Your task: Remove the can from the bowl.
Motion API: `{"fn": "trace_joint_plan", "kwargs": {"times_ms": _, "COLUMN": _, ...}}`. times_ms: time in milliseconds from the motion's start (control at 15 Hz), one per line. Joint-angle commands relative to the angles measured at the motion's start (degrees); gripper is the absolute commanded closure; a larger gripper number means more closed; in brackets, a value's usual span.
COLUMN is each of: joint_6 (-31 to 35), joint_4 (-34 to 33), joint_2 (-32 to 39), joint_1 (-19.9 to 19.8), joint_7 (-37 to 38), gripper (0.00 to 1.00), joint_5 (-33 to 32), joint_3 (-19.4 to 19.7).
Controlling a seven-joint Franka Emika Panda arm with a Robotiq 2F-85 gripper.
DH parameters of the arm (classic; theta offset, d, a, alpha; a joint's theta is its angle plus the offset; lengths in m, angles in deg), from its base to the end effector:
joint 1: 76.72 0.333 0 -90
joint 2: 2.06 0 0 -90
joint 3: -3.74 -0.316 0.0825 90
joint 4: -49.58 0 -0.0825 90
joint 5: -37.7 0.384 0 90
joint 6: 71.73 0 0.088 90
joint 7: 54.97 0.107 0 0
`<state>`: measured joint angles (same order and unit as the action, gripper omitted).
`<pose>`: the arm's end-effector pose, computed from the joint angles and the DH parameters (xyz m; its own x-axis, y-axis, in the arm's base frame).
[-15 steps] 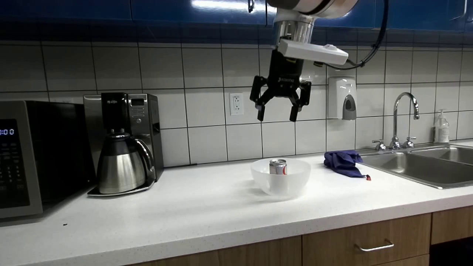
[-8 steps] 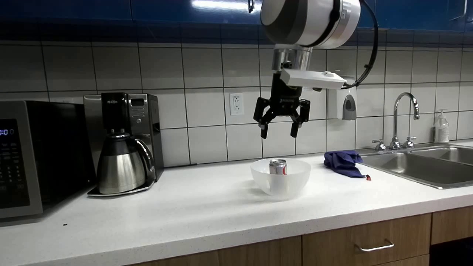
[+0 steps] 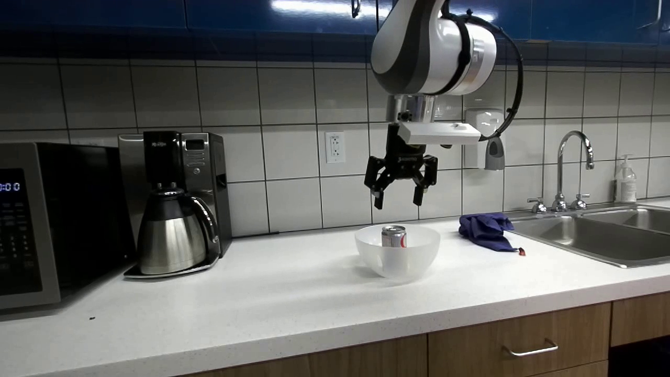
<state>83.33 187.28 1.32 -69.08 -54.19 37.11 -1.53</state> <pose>0.5045 0.1160 0.3142 0.9471 0.2112 0.2418 0.2182 -0.9759 -0.0022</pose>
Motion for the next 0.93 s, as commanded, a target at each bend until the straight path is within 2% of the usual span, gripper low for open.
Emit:
{"fn": "trace_joint_plan", "kwargs": {"times_ms": 0, "joint_6": 0.3, "joint_4": -3.9, "joint_2": 4.2, "joint_1": -0.8, "joint_7": -0.2, "gripper": 0.0, "joint_5": -2.2, "joint_3": 0.3}}
{"fn": "trace_joint_plan", "kwargs": {"times_ms": 867, "joint_6": -0.7, "joint_4": -12.5, "joint_2": 14.1, "joint_1": -0.9, "joint_7": -0.2, "gripper": 0.0, "joint_5": -2.7, "joint_3": 2.4}}
